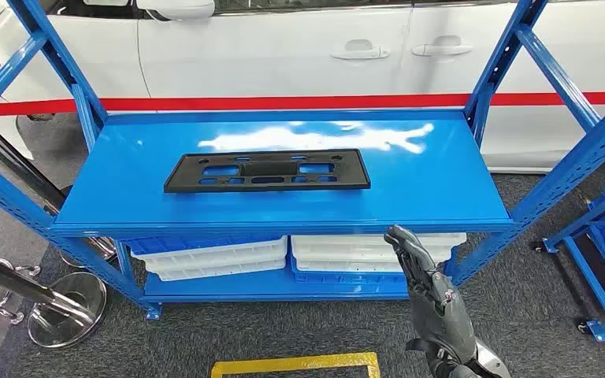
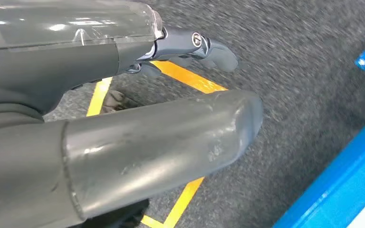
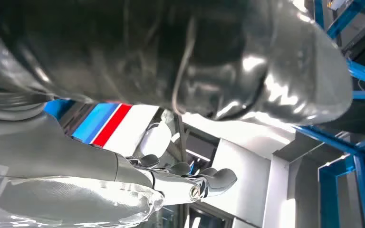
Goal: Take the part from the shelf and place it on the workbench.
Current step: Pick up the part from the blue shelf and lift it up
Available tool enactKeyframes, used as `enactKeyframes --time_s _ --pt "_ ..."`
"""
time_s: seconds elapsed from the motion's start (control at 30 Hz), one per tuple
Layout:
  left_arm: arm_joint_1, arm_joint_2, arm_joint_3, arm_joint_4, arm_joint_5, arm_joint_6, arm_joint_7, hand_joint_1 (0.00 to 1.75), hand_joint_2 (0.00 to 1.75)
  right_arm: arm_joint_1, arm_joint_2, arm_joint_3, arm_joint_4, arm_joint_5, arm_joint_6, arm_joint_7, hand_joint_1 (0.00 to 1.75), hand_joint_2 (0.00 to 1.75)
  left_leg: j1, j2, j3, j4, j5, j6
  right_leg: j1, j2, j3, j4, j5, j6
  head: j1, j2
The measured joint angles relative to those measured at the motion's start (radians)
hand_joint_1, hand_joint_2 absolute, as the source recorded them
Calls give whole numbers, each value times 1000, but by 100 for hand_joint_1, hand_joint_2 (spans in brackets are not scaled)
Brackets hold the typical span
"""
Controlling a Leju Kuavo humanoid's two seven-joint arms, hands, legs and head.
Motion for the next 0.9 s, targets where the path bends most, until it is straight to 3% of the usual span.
enactKeyframes --time_s 0.13,0.2,0.23,0.3,0.33,0.37,0.4,0.47,0.5,0.53,0.6,0.7,0.77,0.83,0.87,0.9 --pt "-3 0 1 0 0 0 0 0 0 0 0 0 -1 0 0 0 0 0 -1 0 5 -10 -9 17 1 1 4 -5 -8 14 0 0" --pt "-3 0 1 0 0 0 0 0 0 -1 0 -1 -2 0 0 0 0 0 3 0 17 -20 -13 31 0 0 -5 29 -31 24 0 0" --pt "-3 0 1 0 0 0 0 0 0 -2 0 -1 -2 0 0 -1 0 0 5 1 24 -24 -15 37 -2 -1 -28 77 -54 28 0 0" --pt "-3 0 1 0 0 0 -1 0 0 -1 0 -2 -2 0 0 -1 0 0 4 1 32 -25 -24 45 -4 -1 -112 218 -105 33 0 0" --pt "-3 0 1 0 0 0 -1 0 0 0 0 -2 -2 0 0 -1 0 0 4 1 38 -25 -30 45 -5 -1 -152 274 -114 35 0 0" --pt "-3 0 1 0 0 0 -1 0 0 0 0 -2 -1 0 0 0 0 0 3 0 45 -25 -36 45 -7 -2 -179 298 -102 36 0 0" --pt "-3 0 1 0 0 0 -1 0 0 0 0 -2 -1 0 0 0 0 0 3 -1 55 -25 -43 43 -8 -2 -185 282 -69 35 0 0" --pt "-2 -1 2 0 0 0 -1 0 0 0 0 -2 0 0 0 0 0 0 3 -3 79 -25 -60 38 -8 -3 -149 161 28 28 0 0" --pt "-3 -1 2 0 -1 -1 -1 0 0 0 0 -2 0 0 0 0 0 0 2 -4 86 -25 -68 33 -5 -3 -127 100 61 23 0 0" --pt "-4 -2 2 1 -2 -1 -1 0 0 0 0 -2 0 0 1 0 0 0 1 -4 90 -26 -74 27 -2 -4 -111 58 75 18 0 0" --pt "-6 -2 2 1 -5 -2 -1 0 0 0 0 -3 0 0 5 0 0 0 0 -3 92 -28 -82 14 4 -4 -103 33 67 8 1 0" --pt "-9 -3 2 1 -7 -5 -3 0 0 0 0 -3 0 -1 11 0 0 0 1 1 93 -8 -103 -2 -2 0 -88 18 60 -8 0 0" --pt "-10 -2 3 2 -8 -7 -4 0 0 0 0 -3 0 -1 13 -1 0 0 3 2 42 97 -150 -9 -5 -3 -74 11 53 -18 0 0" --pt "-8 -2 5 2 -10 -8 -4 0 0 1 0 -3 0 -1 13 0 0 0 4 2 -44 233 -192 -14 -4 -4 -63 11 41 -23 0 0" --pt "-6 -2 6 2 -10 -8 -4 0 0 2 0 -3 0 -1 13 0 0 0 4 2 -74 268 -188 -15 -3 -3 -56 12 35 -24 0 0" --pt "-5 -2 7 2 -11 -8 -5 0 0 3 0 -3 0 -1 13 0 0 0 4 2 -85 261 -160 -15 -3 -2 -47 12 27 -23 0 0"
